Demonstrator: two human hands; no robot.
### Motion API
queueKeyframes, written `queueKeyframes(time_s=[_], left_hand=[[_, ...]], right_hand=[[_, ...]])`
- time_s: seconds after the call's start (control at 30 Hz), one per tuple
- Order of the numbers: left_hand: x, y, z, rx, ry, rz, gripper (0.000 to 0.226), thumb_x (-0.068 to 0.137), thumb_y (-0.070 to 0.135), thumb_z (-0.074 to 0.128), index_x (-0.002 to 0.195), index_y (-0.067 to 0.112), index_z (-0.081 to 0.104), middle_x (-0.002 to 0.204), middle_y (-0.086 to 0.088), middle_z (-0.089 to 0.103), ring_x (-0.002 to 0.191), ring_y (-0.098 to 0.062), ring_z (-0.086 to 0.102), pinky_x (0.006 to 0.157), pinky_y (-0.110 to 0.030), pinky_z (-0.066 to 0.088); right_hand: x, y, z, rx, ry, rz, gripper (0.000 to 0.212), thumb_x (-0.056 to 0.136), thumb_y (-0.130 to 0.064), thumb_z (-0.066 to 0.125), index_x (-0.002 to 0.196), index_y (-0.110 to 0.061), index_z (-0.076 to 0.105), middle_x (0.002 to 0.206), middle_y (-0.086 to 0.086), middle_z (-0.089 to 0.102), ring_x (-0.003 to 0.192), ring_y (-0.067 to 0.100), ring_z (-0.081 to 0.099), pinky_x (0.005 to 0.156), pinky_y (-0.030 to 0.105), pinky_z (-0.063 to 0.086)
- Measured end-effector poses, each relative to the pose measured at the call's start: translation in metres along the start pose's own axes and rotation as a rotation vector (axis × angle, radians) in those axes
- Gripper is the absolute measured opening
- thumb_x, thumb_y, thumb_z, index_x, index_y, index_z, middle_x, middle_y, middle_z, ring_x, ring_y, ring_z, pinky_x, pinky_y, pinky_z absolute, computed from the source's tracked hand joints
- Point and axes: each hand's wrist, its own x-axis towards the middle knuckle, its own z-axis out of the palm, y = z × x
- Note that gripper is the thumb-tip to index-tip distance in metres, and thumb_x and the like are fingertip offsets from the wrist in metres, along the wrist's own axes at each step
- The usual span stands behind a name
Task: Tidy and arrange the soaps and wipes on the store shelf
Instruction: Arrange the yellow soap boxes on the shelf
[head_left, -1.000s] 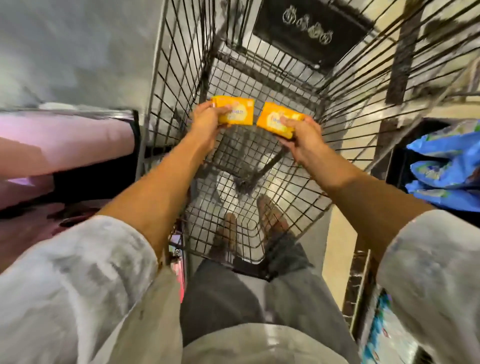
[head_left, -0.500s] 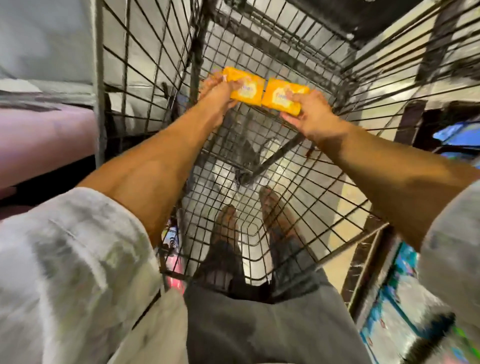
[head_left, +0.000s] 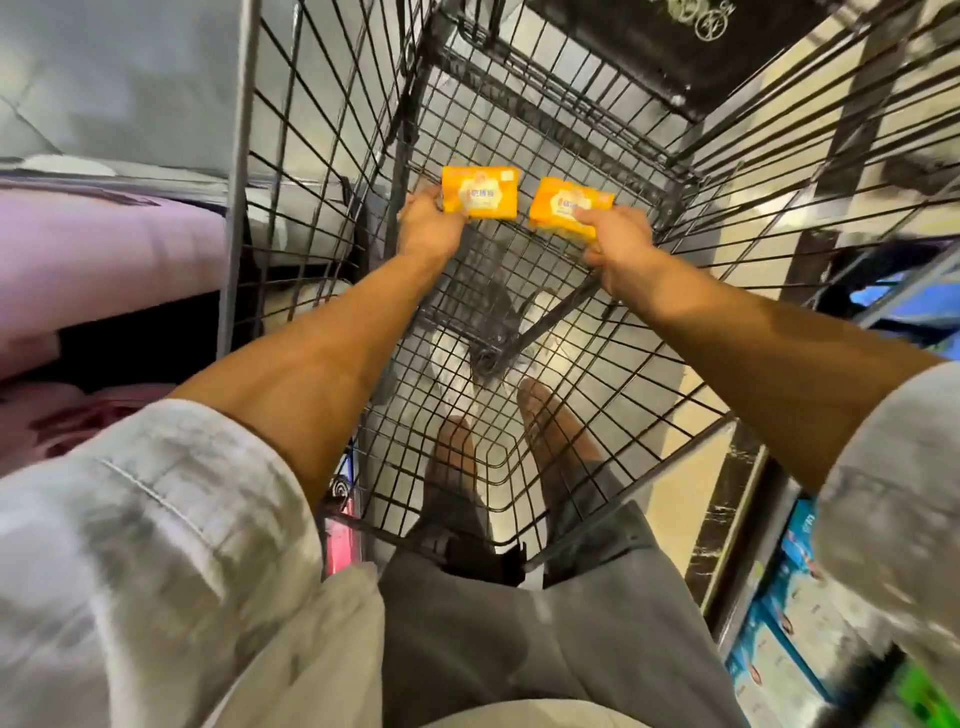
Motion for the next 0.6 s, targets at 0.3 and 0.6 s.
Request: queueKeyframes(time_s=[0.3, 0.6], left_hand=[[-0.15, 0.007, -0.072, 0.332, 0.138, 0.215, 0.031, 0.105, 0.033, 0.052, 0.119, 0.008, 0.065, 0.111, -0.016, 0.067, 0.099, -0.033, 0.065, 0.078, -0.041, 0.052], [-0.354, -0.003, -0.115, 0.308, 0.561, 0.151, 0.04, 0.104, 0.035, 0.051, 0.128, 0.004, 0.062, 0.123, -0.023, 0.062, 0.117, -0.044, 0.058, 0.097, -0.052, 0.049]], right_hand=[[-0.136, -0.027, -0.026, -0.675, -0.118, -0.543, 0.047, 0.099, -0.024, 0.068, 0.143, -0.014, 0.058, 0.132, 0.007, 0.063, 0.12, 0.026, 0.061, 0.106, 0.042, 0.05], [-0.324, -0.023, -0.037, -1.273, -0.501, -1.281, 0.044, 0.105, -0.033, 0.056, 0.142, -0.008, 0.055, 0.135, 0.017, 0.06, 0.121, 0.034, 0.058, 0.101, 0.047, 0.049]])
